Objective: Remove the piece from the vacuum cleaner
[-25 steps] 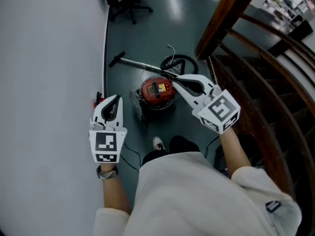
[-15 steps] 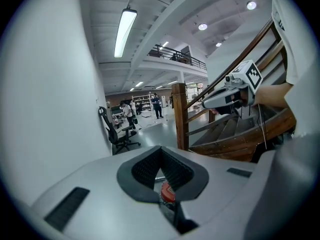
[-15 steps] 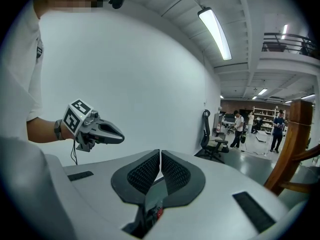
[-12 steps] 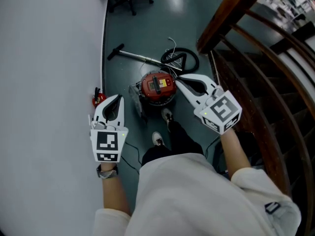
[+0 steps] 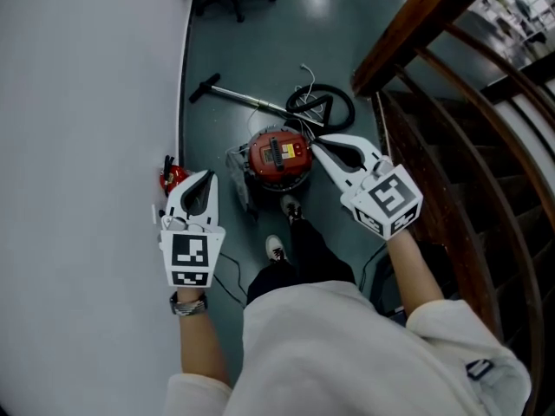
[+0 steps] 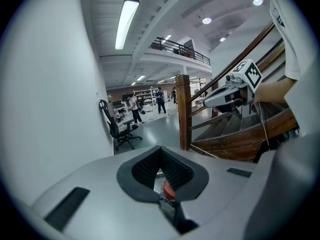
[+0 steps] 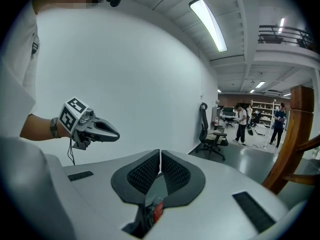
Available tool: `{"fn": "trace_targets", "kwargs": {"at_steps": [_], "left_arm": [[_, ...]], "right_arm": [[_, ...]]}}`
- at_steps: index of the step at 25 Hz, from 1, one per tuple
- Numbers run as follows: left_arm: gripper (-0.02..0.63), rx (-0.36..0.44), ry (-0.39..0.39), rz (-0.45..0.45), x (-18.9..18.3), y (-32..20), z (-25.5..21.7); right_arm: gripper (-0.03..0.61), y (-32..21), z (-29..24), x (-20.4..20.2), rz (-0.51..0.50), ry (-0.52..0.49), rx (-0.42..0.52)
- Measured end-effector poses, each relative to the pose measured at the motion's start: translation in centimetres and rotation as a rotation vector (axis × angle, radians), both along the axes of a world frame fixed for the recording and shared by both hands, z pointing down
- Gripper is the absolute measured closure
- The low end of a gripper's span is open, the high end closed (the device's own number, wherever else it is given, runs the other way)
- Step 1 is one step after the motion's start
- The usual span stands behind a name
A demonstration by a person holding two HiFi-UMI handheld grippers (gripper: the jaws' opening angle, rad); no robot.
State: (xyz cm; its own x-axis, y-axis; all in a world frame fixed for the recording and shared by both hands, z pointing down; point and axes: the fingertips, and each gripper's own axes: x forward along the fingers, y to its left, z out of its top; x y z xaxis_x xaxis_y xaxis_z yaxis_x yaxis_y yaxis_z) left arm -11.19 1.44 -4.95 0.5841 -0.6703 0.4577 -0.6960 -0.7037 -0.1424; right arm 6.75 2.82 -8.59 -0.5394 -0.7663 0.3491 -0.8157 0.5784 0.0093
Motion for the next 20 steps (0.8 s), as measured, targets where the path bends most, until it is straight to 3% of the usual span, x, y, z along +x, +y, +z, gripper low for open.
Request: {"fn": "trace_targets", "kwargs": {"at_steps": [7,20], "left_arm": [[0.614,-0.038,-0.033,-0.023,0.7,-2.8,4.2],[0.613,-0.098,0.038,-0.136,1.2,-4.8,11.6]], "right_arm": [[0.549,-2.1,4.6,0.8,-0.014,-0.002,-0.060],[0.549,-5.6,12.3,2.2,0.016,-0.050,-0.134]]}}
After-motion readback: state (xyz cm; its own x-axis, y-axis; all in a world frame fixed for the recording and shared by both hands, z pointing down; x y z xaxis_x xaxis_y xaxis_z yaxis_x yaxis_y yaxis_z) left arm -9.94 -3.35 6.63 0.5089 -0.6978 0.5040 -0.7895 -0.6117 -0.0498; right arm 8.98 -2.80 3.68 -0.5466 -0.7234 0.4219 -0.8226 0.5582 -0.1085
